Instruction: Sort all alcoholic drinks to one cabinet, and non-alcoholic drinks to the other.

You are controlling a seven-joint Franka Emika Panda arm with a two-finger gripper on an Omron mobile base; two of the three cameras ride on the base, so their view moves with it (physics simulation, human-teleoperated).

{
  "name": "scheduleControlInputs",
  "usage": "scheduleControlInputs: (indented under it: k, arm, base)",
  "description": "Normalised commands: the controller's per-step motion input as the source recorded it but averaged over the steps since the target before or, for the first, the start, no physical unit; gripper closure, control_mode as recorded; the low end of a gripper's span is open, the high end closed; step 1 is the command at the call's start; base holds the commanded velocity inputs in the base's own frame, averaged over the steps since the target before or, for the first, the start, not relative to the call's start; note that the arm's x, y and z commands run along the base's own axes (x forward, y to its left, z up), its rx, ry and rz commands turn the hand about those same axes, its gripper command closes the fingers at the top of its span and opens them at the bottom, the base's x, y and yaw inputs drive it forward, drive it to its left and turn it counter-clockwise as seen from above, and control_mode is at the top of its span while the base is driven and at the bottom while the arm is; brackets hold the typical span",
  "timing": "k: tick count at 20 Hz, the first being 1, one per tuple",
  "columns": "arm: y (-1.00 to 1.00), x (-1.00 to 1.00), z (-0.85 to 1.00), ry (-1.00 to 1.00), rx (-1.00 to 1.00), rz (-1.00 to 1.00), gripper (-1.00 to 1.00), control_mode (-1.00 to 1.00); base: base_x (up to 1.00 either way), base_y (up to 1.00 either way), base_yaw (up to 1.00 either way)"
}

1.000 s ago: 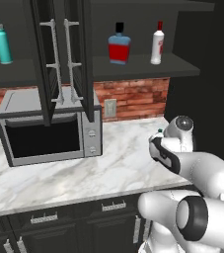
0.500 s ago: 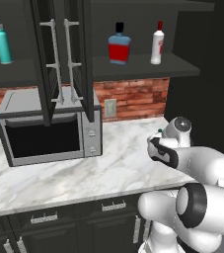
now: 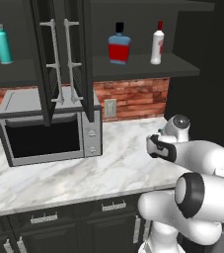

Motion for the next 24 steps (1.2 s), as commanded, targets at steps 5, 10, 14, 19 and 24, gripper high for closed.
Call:
scheduleControlInputs:
  k: [5,10,14,19,24]
  arm:
    - [-0.05,0.06,-0.1,0.01,0.0,-0.03,-1.0,-1.0]
    - [-0.01,0.09,-0.18,0.0,0.0,-0.02,-1.0,-1.0]
    - [0.0,0.11,-0.18,0.0,0.0,-0.01,-1.0,-1.0]
    - [0.0,0.14,-0.12,0.0,0.0,0.0,-1.0,-1.0]
    - [0.0,0.12,-0.07,0.0,0.0,0.0,-1.0,-1.0]
  base:
    - [0.0,0.0,0.0]
    - [0.0,0.0,0.0]
    - [0.0,0.0,0.0]
    - [0.0,0.0,0.0]
    - [0.0,0.0,0.0]
